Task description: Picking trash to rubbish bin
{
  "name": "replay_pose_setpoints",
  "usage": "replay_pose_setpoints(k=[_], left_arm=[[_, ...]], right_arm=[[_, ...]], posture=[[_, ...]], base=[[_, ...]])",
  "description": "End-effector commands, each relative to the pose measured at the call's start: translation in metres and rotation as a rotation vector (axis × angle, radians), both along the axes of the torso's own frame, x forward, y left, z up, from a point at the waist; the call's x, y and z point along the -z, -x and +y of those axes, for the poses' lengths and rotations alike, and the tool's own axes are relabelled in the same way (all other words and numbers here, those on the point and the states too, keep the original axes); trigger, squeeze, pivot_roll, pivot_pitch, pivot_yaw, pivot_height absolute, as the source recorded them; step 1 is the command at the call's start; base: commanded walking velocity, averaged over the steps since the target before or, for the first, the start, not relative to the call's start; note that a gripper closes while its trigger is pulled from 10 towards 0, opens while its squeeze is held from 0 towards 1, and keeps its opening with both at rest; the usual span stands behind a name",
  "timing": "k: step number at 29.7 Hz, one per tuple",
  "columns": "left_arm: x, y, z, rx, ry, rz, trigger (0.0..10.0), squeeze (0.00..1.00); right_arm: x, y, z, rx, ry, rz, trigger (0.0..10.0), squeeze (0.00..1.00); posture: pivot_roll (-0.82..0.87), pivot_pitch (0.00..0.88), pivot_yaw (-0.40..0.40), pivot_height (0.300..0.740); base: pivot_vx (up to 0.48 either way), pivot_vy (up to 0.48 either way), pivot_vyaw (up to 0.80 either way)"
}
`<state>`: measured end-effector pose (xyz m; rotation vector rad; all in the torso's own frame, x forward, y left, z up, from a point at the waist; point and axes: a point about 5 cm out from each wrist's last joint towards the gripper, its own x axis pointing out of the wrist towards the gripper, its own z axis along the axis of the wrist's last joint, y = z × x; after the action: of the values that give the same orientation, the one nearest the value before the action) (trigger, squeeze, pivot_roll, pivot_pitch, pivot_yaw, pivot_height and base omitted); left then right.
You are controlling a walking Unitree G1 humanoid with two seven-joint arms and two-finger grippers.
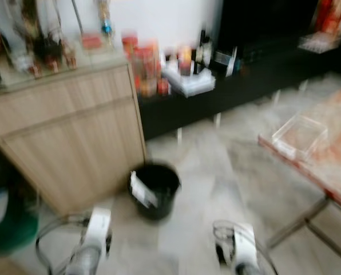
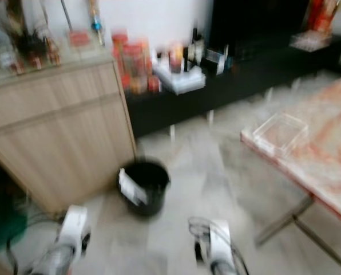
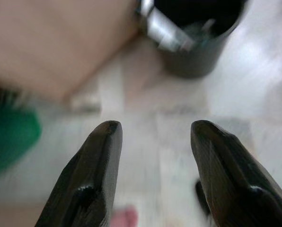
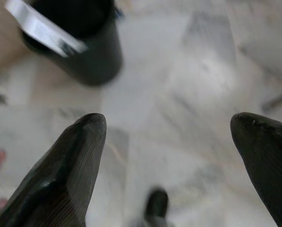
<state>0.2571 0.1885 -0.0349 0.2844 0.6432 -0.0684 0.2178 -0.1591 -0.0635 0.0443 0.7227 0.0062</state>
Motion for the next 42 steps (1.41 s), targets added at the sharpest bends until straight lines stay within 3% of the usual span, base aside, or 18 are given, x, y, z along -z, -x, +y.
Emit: replay_pose_setpoints(k=[1, 4, 8, 9, 12, 13, 17, 19, 24, 30, 32, 42], left_arm=[[-0.023, -0.027, -0.027, 0.148, 0.013, -0.128, 10.0, 0.00], [-0.043, -0.046, -0.043, 0.163, 0.083, -0.225, 10.0, 0.00], [-0.094, -0.085, -0.055, 0.062, 0.279, -0.429, 10.0, 0.00], [-0.120, -0.098, -0.052, 0.023, 0.282, -0.549, 10.0, 0.00], [-0.144, -0.108, -0.045, -0.008, 0.250, -0.668, 10.0, 0.00], [-0.156, -0.112, -0.038, -0.021, 0.201, -0.726, 10.0, 0.00], [-0.163, -0.112, -0.025, -0.038, 0.105, -0.785, 10.0, 0.00], [-0.153, -0.105, -0.005, -0.061, 0.037, -0.771, 10.0, 0.00], [-0.145, -0.096, 0.011, -0.074, -0.009, -0.759, 10.0, 0.00], [-0.147, -0.095, 0.011, -0.094, -0.009, -0.784, 10.0, 0.00], [-0.152, -0.099, 0.007, -0.123, 0.024, -0.803, 10.0, 0.00], [-0.160, -0.104, 0.000, -0.114, 0.024, -0.828, 10.0, 0.00]], right_arm=[[-0.018, -0.025, 0.006, -0.030, -0.003, -0.118, 10.0, 0.00], [-0.032, -0.042, 0.011, -0.047, -0.003, -0.191, 10.0, 0.00], [-0.072, -0.081, 0.022, -0.061, -0.034, -0.390, 10.0, 0.00], [-0.091, -0.096, 0.028, -0.080, -0.036, -0.483, 10.0, 0.00], [-0.115, -0.111, 0.034, -0.098, -0.049, -0.595, 10.0, 0.00], [-0.130, -0.120, 0.037, -0.118, -0.025, -0.652, 10.0, 0.00], [-0.152, -0.131, 0.041, -0.136, -0.007, -0.752, 10.0, 0.00], [-0.174, -0.138, 0.043, -0.130, 0.004, -0.857, 10.0, 0.00], [-0.186, -0.139, 0.040, -0.111, -0.005, -0.933, 10.0, 0.00], [-0.178, -0.135, 0.033, -0.089, -0.016, -0.914, 10.0, 0.00], [-0.174, -0.133, 0.035, -0.097, -0.014, -0.891, 10.0, 0.00], [-0.176, -0.134, 0.040, -0.101, -0.013, -0.902, 10.0, 0.00]], posture=[[-0.06, 0.002, 0.030, 0.740], [-0.06, 0.002, 0.030, 0.740], [-0.07, 0.006, 0.022, 0.740], [-0.07, 0.005, 0.020, 0.740], [-0.06, 0.007, 0.016, 0.740], [-0.06, 0.004, 0.016, 0.740], [-0.07, 0.003, 0.023, 0.740], [-0.08, 0.000, 0.029, 0.740], [-0.08, 0.000, 0.036, 0.740], [-0.08, 0.000, 0.039, 0.740], [-0.08, 0.000, 0.038, 0.740], [-0.09, 0.000, 0.048, 0.740]], base=[[0.000, 0.000, 0.00], [0.000, 0.000, 0.00], [0.000, 0.000, 0.00], [0.000, 0.000, 0.00], [0.000, 0.000, 0.00], [0.000, 0.000, 0.00], [0.000, 0.000, 0.00], [0.000, 0.000, 0.00], [0.000, 0.000, 0.00], [0.000, 0.000, 0.00], [0.000, 0.000, -0.71], [0.000, 0.000, -0.80]])
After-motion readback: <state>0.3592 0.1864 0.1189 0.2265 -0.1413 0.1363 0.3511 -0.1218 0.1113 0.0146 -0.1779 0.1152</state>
